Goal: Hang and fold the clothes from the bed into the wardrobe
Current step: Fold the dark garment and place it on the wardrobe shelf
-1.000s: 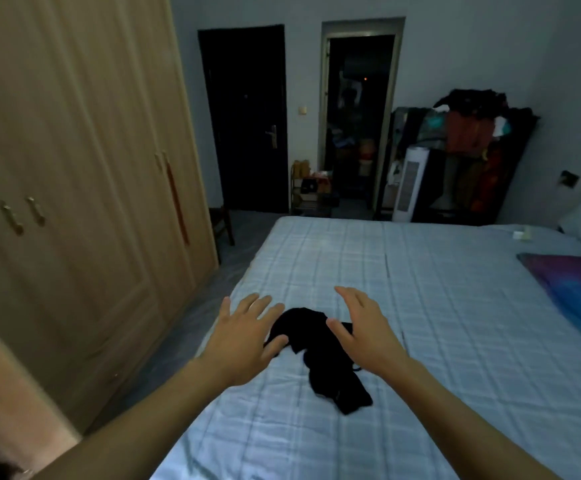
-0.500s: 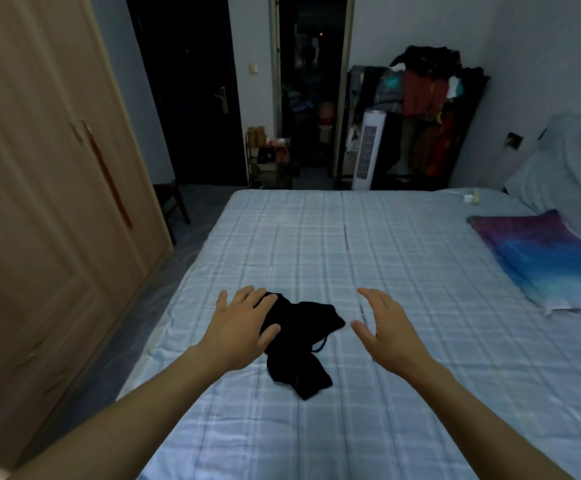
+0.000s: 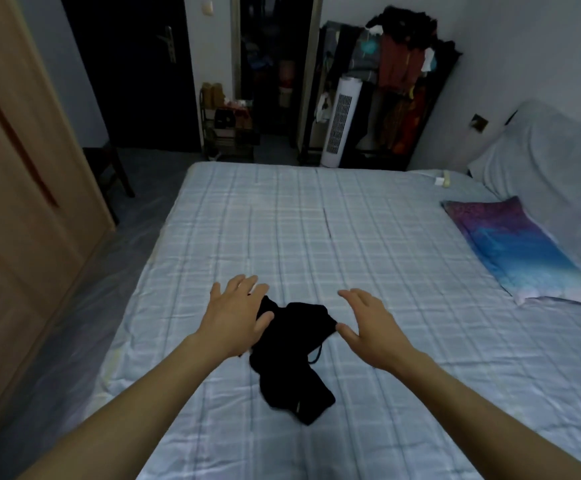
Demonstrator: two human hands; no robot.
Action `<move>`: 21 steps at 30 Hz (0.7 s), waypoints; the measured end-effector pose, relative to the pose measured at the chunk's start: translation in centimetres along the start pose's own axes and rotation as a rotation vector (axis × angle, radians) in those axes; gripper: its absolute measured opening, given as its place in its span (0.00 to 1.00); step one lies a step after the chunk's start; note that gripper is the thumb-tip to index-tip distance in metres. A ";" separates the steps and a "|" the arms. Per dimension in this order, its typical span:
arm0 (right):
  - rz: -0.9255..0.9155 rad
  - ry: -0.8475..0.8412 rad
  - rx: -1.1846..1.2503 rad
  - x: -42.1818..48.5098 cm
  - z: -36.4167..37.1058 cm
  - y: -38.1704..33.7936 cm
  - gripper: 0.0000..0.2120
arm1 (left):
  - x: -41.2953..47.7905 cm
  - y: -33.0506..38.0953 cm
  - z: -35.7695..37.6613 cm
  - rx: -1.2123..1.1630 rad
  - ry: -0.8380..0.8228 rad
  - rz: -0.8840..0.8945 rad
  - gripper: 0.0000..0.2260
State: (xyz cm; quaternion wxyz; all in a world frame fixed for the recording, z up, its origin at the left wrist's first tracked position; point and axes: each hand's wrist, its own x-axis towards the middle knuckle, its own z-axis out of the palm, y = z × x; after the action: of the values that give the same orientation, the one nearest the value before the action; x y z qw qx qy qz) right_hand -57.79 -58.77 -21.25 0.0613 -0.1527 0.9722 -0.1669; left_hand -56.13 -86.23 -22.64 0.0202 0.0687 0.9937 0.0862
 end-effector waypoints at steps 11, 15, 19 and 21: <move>0.155 -0.103 0.065 6.4 5.3 4.2 0.29 | 6.9 -3.0 7.2 -0.049 -0.284 0.055 0.26; 0.204 -0.158 0.116 9.6 7.9 6.8 0.29 | 10.2 -3.7 9.6 -0.055 -0.346 0.058 0.26; 0.239 -0.202 0.178 13.5 11.6 9.8 0.29 | 13.8 -4.0 13.2 -0.071 -0.420 0.069 0.25; 0.267 -0.238 0.220 15.4 13.8 11.5 0.29 | 16.2 -3.4 15.2 -0.100 -0.444 0.085 0.25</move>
State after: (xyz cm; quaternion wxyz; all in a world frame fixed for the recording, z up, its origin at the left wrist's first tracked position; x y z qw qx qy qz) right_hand -73.18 -57.53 -39.15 0.2136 -0.0336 0.9455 -0.2434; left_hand -71.84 -84.76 -38.66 0.2381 0.1266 0.9556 0.1189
